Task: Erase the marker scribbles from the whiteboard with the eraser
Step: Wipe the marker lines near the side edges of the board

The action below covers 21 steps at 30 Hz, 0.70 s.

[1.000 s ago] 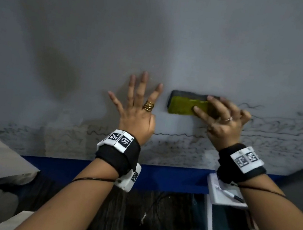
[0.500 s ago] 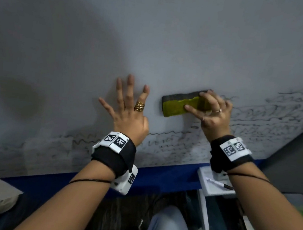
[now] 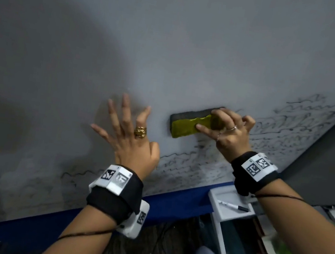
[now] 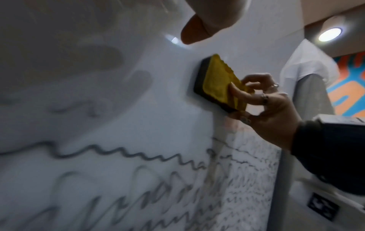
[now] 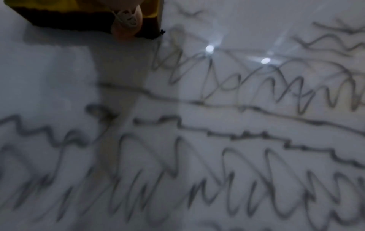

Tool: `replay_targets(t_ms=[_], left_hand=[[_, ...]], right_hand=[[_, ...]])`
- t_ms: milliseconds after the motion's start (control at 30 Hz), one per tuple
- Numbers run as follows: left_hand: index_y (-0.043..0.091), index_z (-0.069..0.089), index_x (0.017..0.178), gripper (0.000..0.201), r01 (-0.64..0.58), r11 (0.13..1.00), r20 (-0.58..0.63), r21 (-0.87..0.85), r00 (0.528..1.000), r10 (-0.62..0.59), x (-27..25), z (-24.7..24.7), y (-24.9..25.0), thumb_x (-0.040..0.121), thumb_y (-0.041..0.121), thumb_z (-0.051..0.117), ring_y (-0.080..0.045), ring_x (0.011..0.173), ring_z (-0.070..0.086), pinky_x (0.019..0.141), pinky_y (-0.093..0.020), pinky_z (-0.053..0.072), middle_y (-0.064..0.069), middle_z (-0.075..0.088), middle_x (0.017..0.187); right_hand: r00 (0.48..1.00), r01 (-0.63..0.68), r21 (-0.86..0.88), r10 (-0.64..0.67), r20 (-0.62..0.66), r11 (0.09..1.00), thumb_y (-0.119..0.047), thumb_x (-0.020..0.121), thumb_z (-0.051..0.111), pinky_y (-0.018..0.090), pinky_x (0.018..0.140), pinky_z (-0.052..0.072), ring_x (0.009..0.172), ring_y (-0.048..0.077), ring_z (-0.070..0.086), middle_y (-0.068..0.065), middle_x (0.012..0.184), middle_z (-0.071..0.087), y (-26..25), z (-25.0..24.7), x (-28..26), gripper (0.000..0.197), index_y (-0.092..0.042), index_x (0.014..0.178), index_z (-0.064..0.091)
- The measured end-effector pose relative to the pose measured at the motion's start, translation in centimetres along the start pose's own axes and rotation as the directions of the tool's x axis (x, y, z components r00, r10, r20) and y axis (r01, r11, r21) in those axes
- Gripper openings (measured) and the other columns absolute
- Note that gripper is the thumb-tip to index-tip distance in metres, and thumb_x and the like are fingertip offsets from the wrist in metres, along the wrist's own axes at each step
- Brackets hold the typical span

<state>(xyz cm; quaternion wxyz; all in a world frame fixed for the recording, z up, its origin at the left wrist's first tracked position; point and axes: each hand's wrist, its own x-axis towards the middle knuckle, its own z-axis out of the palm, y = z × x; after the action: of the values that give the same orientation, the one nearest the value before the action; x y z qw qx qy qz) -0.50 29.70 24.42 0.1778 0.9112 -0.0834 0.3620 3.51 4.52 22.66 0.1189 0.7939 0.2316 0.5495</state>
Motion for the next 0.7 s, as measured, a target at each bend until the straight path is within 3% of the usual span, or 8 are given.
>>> replay_targets(t_ms=[133,233,367,467,533,700], left_hand=[[0.031,0.035,0.133,0.075,-0.127,0.989,0.036,-0.076,0.991,0.129,1.2,1.4,5.0,0.058,0.024,0.039,-0.026,0.144,-0.004,0.099,-0.068,-0.018,0.001,0.008,0.154],[0.033,0.027,0.14,0.078,-0.135,0.991,0.097,-0.002,0.986,0.134,1.9,3.1,6.5,0.063,0.027,0.036,-0.024,0.144,-0.01,0.095,-0.071,-0.017,0.004,0.001,0.157],[0.037,0.027,0.141,0.074,-0.108,0.993,0.014,0.04,0.994,0.107,2.0,4.9,6.3,0.069,0.029,0.042,-0.02,0.143,-0.018,0.094,-0.068,-0.022,0.008,-0.019,0.156],[0.037,0.033,0.136,0.064,-0.084,0.996,-0.061,0.04,0.994,0.086,2.3,5.4,6.6,0.073,0.03,0.043,-0.018,0.142,-0.018,0.095,-0.07,-0.017,0.005,-0.004,0.158],[0.036,0.038,0.132,0.056,-0.055,0.998,-0.101,0.019,0.993,0.057,2.4,5.8,7.1,0.076,0.031,0.043,-0.018,0.143,-0.013,0.097,-0.07,-0.016,0.001,0.008,0.155],[0.032,0.044,0.127,0.046,-0.034,0.999,-0.205,0.013,0.978,0.036,2.2,6.9,7.8,0.081,0.032,0.043,-0.03,0.143,0.004,0.098,-0.07,-0.012,-0.003,0.016,0.153]], right_hand=[[1.0,-0.02,0.047,0.02,0.014,0.999,-0.01,0.079,0.043,0.041,0.083,0.025,0.112,0.023,0.045,0.0,0.128,0.044,0.7,0.5,-1.2,0.057,-0.046,0.122,0.051],[0.998,0.038,0.092,-0.042,0.042,0.995,-0.021,0.09,0.038,0.04,0.082,0.026,0.109,0.023,0.045,-0.001,0.125,0.045,0.3,1.7,-3.8,0.042,-0.046,0.122,0.051],[0.98,0.196,0.096,-0.197,0.001,0.976,-0.023,0.094,0.046,0.038,0.082,0.027,0.109,0.018,0.049,-0.005,0.125,0.048,2.2,2.3,-4.1,0.037,-0.047,0.123,0.051],[0.981,0.184,0.132,-0.172,-0.094,0.974,-0.021,0.097,0.044,0.039,0.087,0.026,0.114,0.019,0.05,-0.006,0.129,0.049,4.3,1.8,-2.4,0.035,-0.043,0.122,0.054],[0.981,0.184,0.148,-0.172,-0.09,0.972,-0.017,0.098,0.039,0.039,0.082,0.027,0.117,0.02,0.049,-0.007,0.133,0.048,5.7,1.5,-1.5,0.039,-0.043,0.123,0.054],[0.993,0.051,0.206,-0.027,-0.116,0.977,-0.011,0.088,0.042,0.041,0.082,0.026,0.118,0.021,0.043,-0.008,0.134,0.046,4.5,2.9,-3.8,0.05,-0.044,0.124,0.052]])
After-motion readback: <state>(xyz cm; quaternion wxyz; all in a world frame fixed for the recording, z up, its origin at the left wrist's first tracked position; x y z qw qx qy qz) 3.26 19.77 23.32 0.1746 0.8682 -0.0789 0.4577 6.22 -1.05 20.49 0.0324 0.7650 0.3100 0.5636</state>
